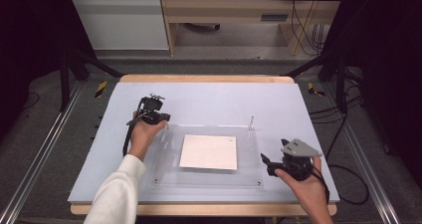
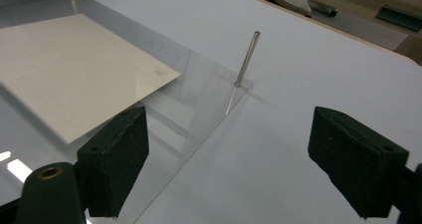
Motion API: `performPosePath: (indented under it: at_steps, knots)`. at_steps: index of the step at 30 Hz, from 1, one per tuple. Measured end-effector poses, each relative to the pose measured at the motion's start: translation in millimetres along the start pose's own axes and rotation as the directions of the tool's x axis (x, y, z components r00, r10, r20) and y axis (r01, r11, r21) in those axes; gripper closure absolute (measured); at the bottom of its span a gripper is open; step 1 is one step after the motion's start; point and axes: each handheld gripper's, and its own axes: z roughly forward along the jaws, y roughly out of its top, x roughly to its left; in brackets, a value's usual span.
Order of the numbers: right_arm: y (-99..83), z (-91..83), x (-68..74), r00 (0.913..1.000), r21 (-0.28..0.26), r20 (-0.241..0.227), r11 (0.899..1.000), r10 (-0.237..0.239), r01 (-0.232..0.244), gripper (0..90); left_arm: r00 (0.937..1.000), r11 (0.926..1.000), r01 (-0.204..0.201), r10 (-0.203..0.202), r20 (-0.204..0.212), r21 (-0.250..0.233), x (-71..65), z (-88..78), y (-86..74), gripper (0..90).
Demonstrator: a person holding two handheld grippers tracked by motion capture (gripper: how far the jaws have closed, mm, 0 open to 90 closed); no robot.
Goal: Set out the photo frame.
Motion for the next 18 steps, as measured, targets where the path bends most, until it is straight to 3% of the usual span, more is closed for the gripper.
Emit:
performPosePath:
  at_steps: [4,8,13,18]
  knots:
    - [-16.1,-14.3,17.5,0.9975,0.008,-0.022,0.998,-0.067,0.067,22.2,1.0,1.0,0.003,-0.003,0.001,0.007,0.3,0.3,0.9,85.0]
    - [-26.0,-24.5,29.2,0.9871,-0.001,-0.082,0.99,-0.137,0.138,26.0,1.0,0.9999,0.005,-0.005,0.0,0.01,0.2,0.7,1.6,85.0]
    - [-34.8,-29.5,33.4,0.9778,-0.04,-0.134,0.987,-0.161,0.157,28.9,1.0,0.9999,0.002,-0.002,0.003,0.012,0.5,0.8,1.9,85.0]
    - [-40.6,-26.1,36.7,0.9632,-0.06,-0.158,0.976,-0.217,0.21,28.4,1.0,0.9999,0.002,-0.002,0.003,0.015,0.5,0.8,2.1,85.0]
